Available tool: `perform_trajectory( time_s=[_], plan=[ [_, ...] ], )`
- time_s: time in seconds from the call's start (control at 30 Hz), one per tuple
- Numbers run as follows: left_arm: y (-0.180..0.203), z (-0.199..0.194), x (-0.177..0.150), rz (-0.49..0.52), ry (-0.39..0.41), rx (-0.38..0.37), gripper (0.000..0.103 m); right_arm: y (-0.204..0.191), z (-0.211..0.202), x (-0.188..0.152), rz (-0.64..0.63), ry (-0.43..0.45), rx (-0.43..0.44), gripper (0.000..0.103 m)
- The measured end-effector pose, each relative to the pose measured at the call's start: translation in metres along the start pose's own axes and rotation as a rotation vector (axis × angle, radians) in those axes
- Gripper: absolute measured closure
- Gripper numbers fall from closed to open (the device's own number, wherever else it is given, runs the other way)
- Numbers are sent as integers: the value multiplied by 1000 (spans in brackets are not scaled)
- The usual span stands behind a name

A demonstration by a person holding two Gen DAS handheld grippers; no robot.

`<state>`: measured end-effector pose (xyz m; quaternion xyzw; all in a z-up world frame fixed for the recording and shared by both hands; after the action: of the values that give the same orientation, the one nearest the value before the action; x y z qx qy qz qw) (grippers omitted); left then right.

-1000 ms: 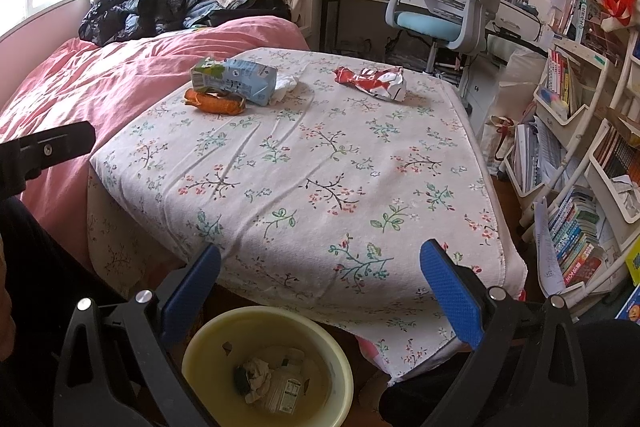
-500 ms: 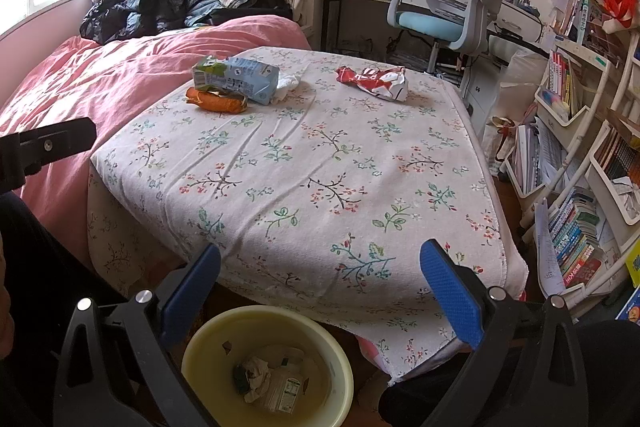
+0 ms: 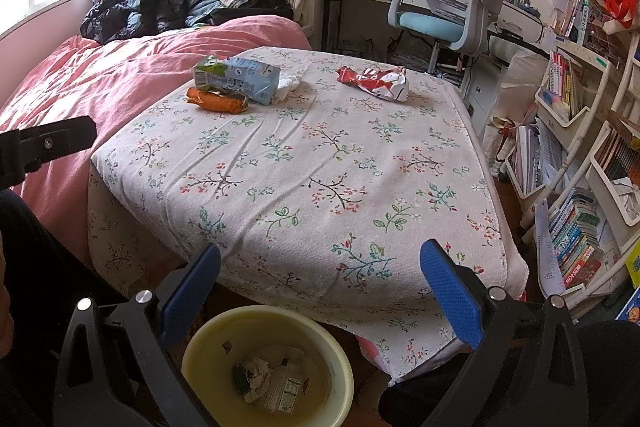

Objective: Collect trash

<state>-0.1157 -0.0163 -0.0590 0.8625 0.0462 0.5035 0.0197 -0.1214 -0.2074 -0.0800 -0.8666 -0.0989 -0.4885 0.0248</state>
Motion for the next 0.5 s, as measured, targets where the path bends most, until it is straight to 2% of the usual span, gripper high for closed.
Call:
perform_trajectory(
  time_s=[0.5],
  plan=[
    [7, -6, -9, -32, -5, 5, 7, -1, 0, 0, -1, 0, -1, 7]
  ],
)
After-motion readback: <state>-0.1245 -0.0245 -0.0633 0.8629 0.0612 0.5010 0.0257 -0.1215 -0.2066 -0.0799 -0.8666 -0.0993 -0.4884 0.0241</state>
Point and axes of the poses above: each gripper's, at about its wrist camera, not at the fingertips, and z roughly the way its jaws point, y to its right, x to its top, the point moved 4 cm from there along z, roughly the way its jaws point, and after that the axes turned 11 degrees about y, right-handed, at the moved point
